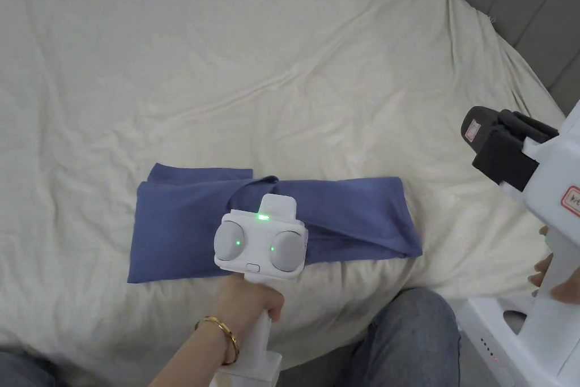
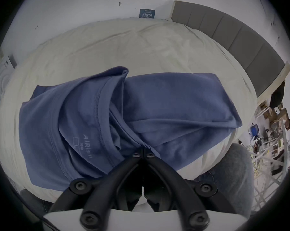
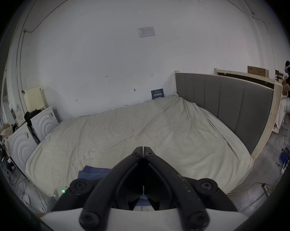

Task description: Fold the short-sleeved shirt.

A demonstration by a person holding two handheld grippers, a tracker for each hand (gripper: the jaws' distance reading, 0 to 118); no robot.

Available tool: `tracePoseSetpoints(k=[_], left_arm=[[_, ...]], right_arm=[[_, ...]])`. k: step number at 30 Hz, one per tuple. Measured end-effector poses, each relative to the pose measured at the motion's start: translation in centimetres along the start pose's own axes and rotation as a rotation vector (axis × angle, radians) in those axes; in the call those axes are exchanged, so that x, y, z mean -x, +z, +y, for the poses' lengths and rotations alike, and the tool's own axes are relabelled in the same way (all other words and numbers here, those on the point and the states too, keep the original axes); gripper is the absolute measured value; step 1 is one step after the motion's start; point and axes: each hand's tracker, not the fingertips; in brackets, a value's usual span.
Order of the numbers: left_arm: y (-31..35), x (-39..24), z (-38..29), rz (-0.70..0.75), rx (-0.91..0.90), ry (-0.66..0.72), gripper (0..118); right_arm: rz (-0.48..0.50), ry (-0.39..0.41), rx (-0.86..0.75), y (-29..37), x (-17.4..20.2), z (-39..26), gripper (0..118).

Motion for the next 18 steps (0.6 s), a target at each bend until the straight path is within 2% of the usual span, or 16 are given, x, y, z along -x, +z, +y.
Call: tracePoseSetpoints(k=[1, 5, 7, 9, 11, 15, 17, 18], left_arm=[[0.6, 0.1, 0.1, -0.016, -0.009, 0.008, 1], [3.5, 1.6, 1.1, -0.377, -0.087, 0.146, 1], [5.2, 3.0, 2.0, -0.438, -0.138, 0.230, 1], [7.0, 5.2, 3.2, -0.428, -0.215, 0.248, 1], [8.5, 8.1, 4.2, -0.426, -0.253, 0.270, 9], [10.1, 15.2, 5.3, -0.427, -0.279, 0.317, 92], [10.5, 18.5, 5.1, -0.441, -0.267, 0.334, 117], [10.5, 20.3, 4.6, -0.481, -0.260, 0.368, 118]], right_arm=[[-0.002, 0.002, -0.004, 0.0, 0.1, 0.1, 2], [-0.005, 0.021, -0.014, -0.1, 0.6, 0.5, 2], [0.000, 0.018, -0.025, -0.1, 0.8, 0.8, 2], [0.006, 0.021, -0.033, -0.1, 1.0, 1.1, 2], [0.020, 0.033, -0.031, -0.3, 1.2, 1.4, 2], [0.036, 0.057, -0.033, -0.8, 1.8, 1.7, 2], [0.041, 0.058, -0.028, -1.1, 2.1, 1.6, 2], [0.044, 0.058, -0.024, -1.3, 2.2, 1.6, 2]])
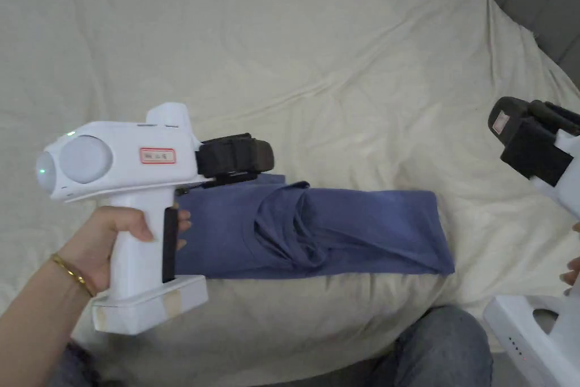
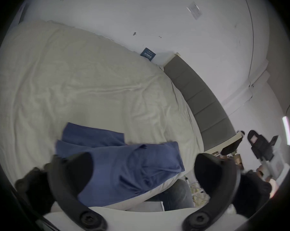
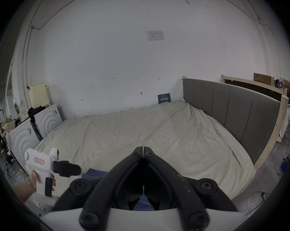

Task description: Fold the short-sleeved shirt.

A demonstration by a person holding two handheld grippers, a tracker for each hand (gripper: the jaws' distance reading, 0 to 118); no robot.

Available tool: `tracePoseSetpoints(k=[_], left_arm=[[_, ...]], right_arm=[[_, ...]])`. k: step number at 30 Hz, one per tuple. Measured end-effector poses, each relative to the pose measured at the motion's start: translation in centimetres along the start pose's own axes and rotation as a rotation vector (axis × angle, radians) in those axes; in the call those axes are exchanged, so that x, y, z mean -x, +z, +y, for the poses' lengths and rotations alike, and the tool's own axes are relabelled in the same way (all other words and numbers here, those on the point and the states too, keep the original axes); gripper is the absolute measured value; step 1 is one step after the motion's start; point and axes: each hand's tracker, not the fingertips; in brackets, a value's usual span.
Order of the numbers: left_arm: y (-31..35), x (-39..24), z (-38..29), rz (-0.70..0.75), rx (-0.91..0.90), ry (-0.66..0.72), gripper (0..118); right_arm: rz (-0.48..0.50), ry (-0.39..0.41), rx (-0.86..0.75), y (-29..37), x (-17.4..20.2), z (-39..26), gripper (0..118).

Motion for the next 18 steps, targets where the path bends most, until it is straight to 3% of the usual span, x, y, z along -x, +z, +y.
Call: tracePoseSetpoints(k=[9, 13, 18], left_arm=[[2.2, 12.3, -2.0, 0.051, -0.003, 0.337, 118], [1.1, 14.3, -4.1, -0.114, 0.049, 0.446, 118], [-0.8, 13.9, -5.5, -0.243, 0.114, 0.458, 113]], right_arm=[[0.021, -0.012, 0.055, -2.6, 1.2, 0.0, 2], [0.020, -0.009, 0.073, -3.6, 1.8, 0.0, 2], [0.021, -0.020, 0.102, -4.2, 1.9, -0.1, 2]])
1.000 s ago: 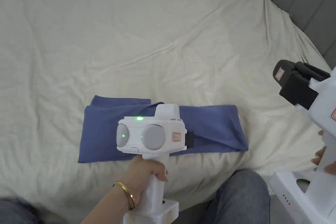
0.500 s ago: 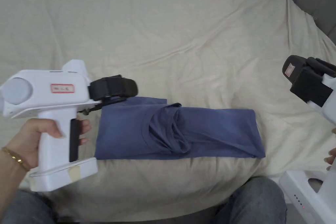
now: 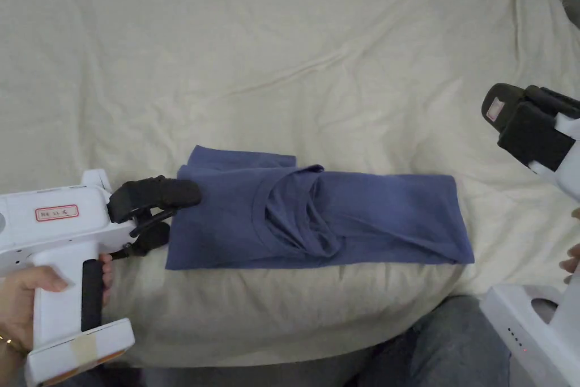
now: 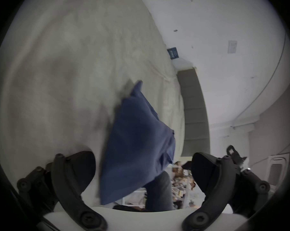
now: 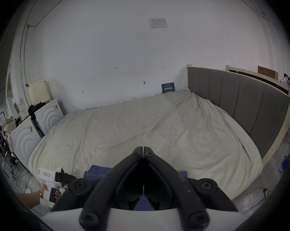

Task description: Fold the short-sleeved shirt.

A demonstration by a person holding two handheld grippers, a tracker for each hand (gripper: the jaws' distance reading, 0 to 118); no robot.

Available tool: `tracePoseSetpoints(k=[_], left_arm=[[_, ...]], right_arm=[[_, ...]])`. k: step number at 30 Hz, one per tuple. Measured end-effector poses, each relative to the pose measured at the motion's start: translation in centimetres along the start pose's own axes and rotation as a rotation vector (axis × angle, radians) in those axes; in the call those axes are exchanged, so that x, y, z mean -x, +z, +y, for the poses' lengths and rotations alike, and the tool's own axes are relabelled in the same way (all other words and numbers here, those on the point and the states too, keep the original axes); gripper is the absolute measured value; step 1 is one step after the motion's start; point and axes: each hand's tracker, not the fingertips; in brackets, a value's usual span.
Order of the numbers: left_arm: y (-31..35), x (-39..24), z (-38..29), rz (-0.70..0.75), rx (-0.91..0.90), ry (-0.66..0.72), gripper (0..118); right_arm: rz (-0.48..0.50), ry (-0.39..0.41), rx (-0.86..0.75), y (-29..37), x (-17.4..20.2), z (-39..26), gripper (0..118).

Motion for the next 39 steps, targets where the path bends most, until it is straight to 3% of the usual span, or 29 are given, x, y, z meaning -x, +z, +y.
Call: tracePoseSetpoints(k=[2, 5, 8, 9, 11, 13, 15, 19, 23, 28, 31, 34, 39], left_arm=[[-1.0, 0.7, 0.2, -0.013, 0.042, 0.038, 108], [-1.7, 0.5, 0.0, 0.045, 0.012, 0.005, 85], [-2.1, 1.5, 0.2, 0.169, -0.039, 0.097, 26], [-2.0, 2.0, 0.0, 0.181, -0.037, 0.148, 22], [-1.8, 1.3, -0.5, 0.127, -0.082, 0.202, 21], [-1.8, -0.3, -0.9, 0.223, -0.085, 0.138, 20], [-1.8, -1.9, -0.6, 0.308, -0.083, 0.158, 20], [0.6, -4.0, 0.0, 0.392, -0.166, 0.094, 18], [5.7, -4.8, 0.7, 0.534, -0.318, 0.167, 18], [11.5, -8.5, -0.1, 0.719, -0.537, -0.020, 17], [12.2, -12.2, -1.1, 0.873, -0.585, -0.202, 17], [9.9, -15.4, -2.8, 0.851, -0.576, -0.322, 18], [1.7, -19.5, -5.9, 0.712, -0.390, -0.541, 17]], right_arm=[[-0.002, 0.002, 0.006, -0.1, 0.1, 0.0, 2], [-0.002, 0.008, 0.011, -0.1, 0.3, 0.0, 2], [0.003, 0.011, 0.017, -0.1, 0.4, -0.1, 2], [0.004, 0.013, 0.020, -0.2, 0.5, -0.2, 2], [0.006, 0.019, 0.028, -0.3, 0.8, -0.5, 2], [0.016, 0.024, 0.035, -0.4, 1.0, -0.7, 2], [0.024, 0.028, 0.040, -0.4, 1.3, -0.8, 2], [0.047, 0.028, 0.031, -0.1, 1.7, -0.7, 2], [0.070, 0.033, 0.020, 0.1, 1.9, -0.7, 2], [0.102, 0.013, 0.014, 0.0, 1.9, -1.0, 2], [0.119, 0.014, 0.016, 0.0, 1.9, -1.2, 2], [0.122, 0.018, 0.015, 0.3, 1.8, -1.4, 2], [0.111, -0.010, 0.002, 1.6, 1.0, -1.8, 2]])
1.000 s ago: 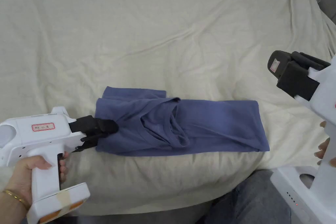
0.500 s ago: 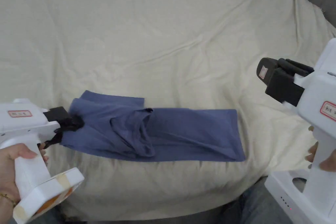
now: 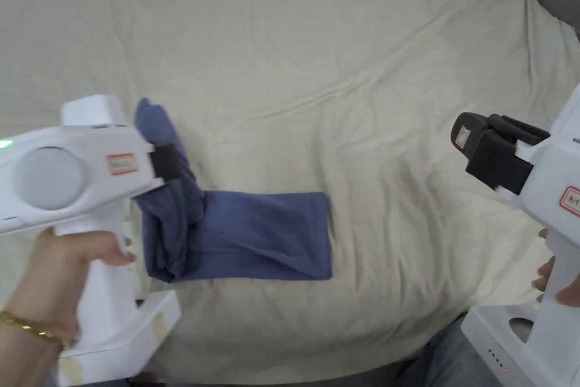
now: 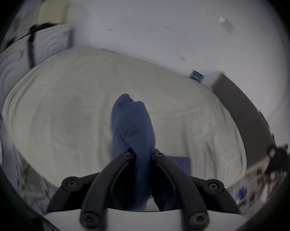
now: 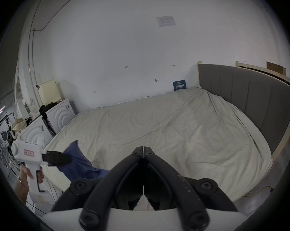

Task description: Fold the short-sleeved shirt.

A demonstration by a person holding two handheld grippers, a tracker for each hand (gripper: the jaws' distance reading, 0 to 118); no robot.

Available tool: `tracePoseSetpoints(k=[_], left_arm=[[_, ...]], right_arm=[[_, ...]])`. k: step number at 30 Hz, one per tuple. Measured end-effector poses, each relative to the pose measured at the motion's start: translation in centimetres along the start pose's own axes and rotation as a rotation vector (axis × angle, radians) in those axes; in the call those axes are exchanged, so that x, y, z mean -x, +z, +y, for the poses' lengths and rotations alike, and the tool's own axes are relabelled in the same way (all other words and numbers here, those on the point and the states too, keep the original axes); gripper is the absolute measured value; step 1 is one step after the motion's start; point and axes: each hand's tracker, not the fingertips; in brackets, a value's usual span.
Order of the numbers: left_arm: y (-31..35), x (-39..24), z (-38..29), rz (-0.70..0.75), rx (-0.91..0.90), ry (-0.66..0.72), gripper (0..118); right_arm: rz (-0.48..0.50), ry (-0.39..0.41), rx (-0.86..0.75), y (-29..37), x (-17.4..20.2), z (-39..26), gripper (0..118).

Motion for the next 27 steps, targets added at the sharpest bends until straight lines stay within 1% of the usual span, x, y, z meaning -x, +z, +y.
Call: tracePoseSetpoints(k=[2, 3, 6, 7, 8, 9, 10, 11, 13, 14, 15, 16, 17, 18, 20, 21, 22, 23, 25, 27], left_arm=[[-2.0, -3.6, -1.2, 0.002, 0.027, -0.132, 17], [-3.2, -5.4, -1.9, 0.003, 0.054, -0.176, 17], [-7.2, -9.0, -4.2, -0.035, 0.134, -0.228, 19], [-8.7, -10.0, -5.0, -0.030, 0.154, -0.262, 23], [-10.1, -11.0, -6.0, -0.030, 0.187, -0.290, 31], [-11.3, -11.8, -7.0, -0.045, 0.219, -0.318, 47], [-12.1, -12.5, -7.8, -0.072, 0.247, -0.352, 60], [-13.0, -13.0, -8.5, -0.096, 0.281, -0.384, 69], [-13.6, -13.5, -9.2, -0.119, 0.321, -0.408, 70], [-13.3, -13.8, -9.0, -0.097, 0.305, -0.397, 69], [-12.5, -13.9, -8.5, -0.066, 0.272, -0.373, 61], [-11.5, -13.7, -7.9, -0.086, 0.213, -0.328, 54], [-10.5, -13.6, -7.2, -0.138, 0.152, -0.285, 47], [-9.4, -13.6, -6.4, -0.159, 0.107, -0.272, 35], [-7.7, -13.5, -5.5, -0.090, -0.002, -0.299, 5], [-7.3, -13.4, -5.5, -0.025, -0.054, -0.330, 5], [-7.3, -13.4, -5.4, 0.028, -0.082, -0.340, 0], [-7.6, -13.1, -5.7, 0.069, -0.075, -0.340, 0], [-8.8, -12.4, -6.8, 0.048, 0.039, -0.333, 0], [-9.8, -11.8, -8.9, 0.013, 0.119, -0.282, 0]], right_arm=[[-0.017, -0.004, -0.003, 0.6, -0.5, -0.1, 2], [-0.028, -0.007, -0.005, 0.9, -0.7, -0.1, 2], [-0.055, -0.022, -0.015, 2.0, -1.5, -0.2, 2], [-0.065, -0.027, -0.018, 2.4, -1.8, -0.3, 2], [-0.074, -0.029, -0.019, 2.7, -2.1, -0.3, 2], [-0.084, -0.025, -0.017, 3.0, -2.4, -0.3, 2], [-0.094, -0.022, -0.017, 3.3, -2.6, -0.4, 2], [-0.107, -0.021, -0.020, 3.7, -2.9, -0.4, 2], [-0.125, -0.028, -0.022, 4.1, -3.3, -0.4, 2], [-0.133, -0.033, -0.026, 4.2, -3.6, -0.4, 2], [-0.143, -0.030, -0.028, 4.3, -3.7, -0.5, 2], [-0.160, -0.020, -0.027, 4.2, -3.7, -0.5, 2], [-0.169, -0.016, -0.027, 4.1, -3.8, -0.5, 2], [-0.167, -0.021, -0.026, 4.0, -3.9, -0.5, 2], [-0.144, -0.053, -0.023, 3.8, -4.0, -0.6, 2], [-0.131, -0.061, -0.026, 3.8, -3.9, -0.7, 2], [-0.125, -0.059, -0.027, 3.8, -3.8, -0.8, 2], [-0.121, -0.053, -0.027, 3.7, -3.5, -0.9, 2], [-0.113, -0.038, -0.028, 3.5, -3.2, -1.0, 2], [-0.103, -0.036, -0.027, 3.4, -2.9, -1.1, 2]])
